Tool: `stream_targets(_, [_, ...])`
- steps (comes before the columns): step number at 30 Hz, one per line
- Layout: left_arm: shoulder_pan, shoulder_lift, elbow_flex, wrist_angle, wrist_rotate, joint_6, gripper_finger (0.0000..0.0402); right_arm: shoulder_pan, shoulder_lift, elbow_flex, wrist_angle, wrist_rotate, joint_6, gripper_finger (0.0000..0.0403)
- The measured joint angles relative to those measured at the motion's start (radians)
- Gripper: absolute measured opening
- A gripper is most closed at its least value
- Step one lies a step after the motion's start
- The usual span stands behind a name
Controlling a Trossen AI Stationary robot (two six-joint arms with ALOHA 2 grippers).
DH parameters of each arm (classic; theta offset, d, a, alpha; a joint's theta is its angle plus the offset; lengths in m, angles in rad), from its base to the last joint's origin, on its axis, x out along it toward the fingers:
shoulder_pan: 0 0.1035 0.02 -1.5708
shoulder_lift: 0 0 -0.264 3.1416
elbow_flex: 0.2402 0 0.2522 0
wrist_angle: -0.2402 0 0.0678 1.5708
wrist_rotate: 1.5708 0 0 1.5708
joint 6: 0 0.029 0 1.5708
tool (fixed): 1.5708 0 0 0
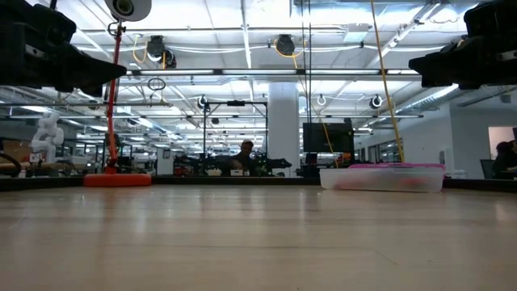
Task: Pack school essentials
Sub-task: Return to Home Position
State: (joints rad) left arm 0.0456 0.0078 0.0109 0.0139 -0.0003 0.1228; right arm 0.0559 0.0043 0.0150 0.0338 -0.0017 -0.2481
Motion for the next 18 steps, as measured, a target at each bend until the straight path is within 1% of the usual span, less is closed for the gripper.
stream_targets(9, [0.000, 0.000, 0.000, 0.006, -0.002, -0.012, 0.0027, 0.000, 0.000, 0.000, 0.000, 0.000, 0.000, 0.0000])
stream_targets(18, [0.000, 0.000, 0.000, 0.006, -0.002, -0.013, 0.0008, 0.000, 0.000, 0.000, 0.000, 0.000, 0.000, 0.0000])
